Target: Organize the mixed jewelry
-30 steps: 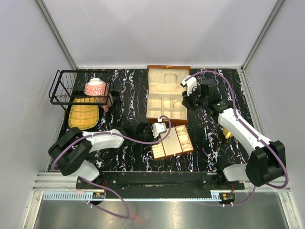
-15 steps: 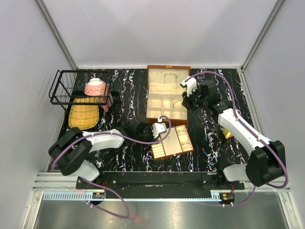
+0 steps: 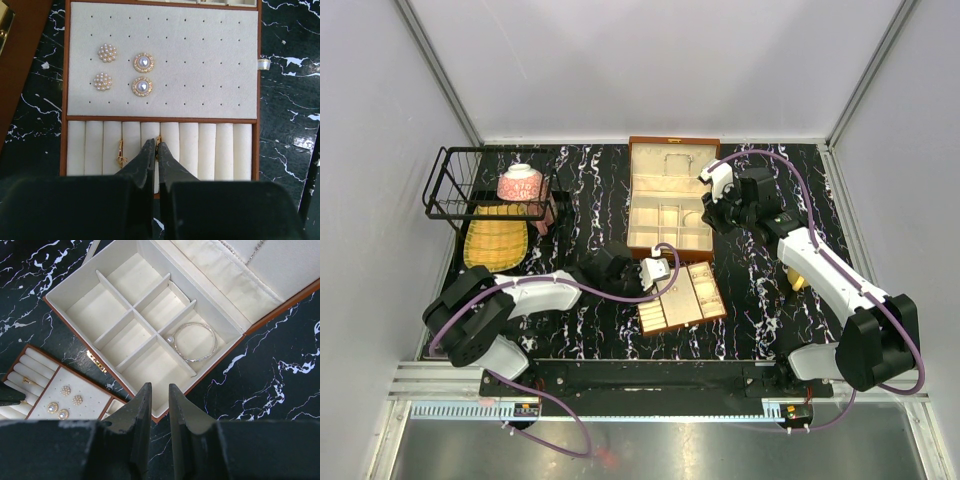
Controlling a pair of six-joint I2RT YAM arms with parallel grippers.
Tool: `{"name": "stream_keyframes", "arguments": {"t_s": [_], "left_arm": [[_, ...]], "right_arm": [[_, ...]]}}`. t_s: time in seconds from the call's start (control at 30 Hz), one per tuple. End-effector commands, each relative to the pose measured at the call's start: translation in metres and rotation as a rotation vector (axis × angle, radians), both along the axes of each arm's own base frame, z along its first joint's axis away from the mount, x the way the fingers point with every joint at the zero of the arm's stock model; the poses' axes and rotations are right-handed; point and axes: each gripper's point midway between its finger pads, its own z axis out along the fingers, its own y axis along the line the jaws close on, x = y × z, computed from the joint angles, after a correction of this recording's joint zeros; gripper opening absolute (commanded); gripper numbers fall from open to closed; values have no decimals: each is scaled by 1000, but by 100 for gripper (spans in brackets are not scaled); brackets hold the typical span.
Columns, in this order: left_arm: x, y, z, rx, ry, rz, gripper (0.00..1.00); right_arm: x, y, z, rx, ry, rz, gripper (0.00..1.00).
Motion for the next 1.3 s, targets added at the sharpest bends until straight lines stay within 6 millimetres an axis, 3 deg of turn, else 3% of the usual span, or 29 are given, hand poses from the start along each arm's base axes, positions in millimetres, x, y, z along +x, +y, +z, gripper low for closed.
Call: {"name": "stream_keyframes", "arguments": {"t_s": [0.0, 0.77, 1.27], "left_arm": [[-9, -5, -2, -13, 25, -45, 0], [-25, -1, -26, 63, 81, -90, 0], [-33, 0, -21, 43, 74, -143, 0]], "right_arm": [[8, -1, 17, 18, -65, -11, 26], [6, -5, 19, 7, -82, -15, 26], [5, -10, 19, -24, -97, -21, 25]]}}
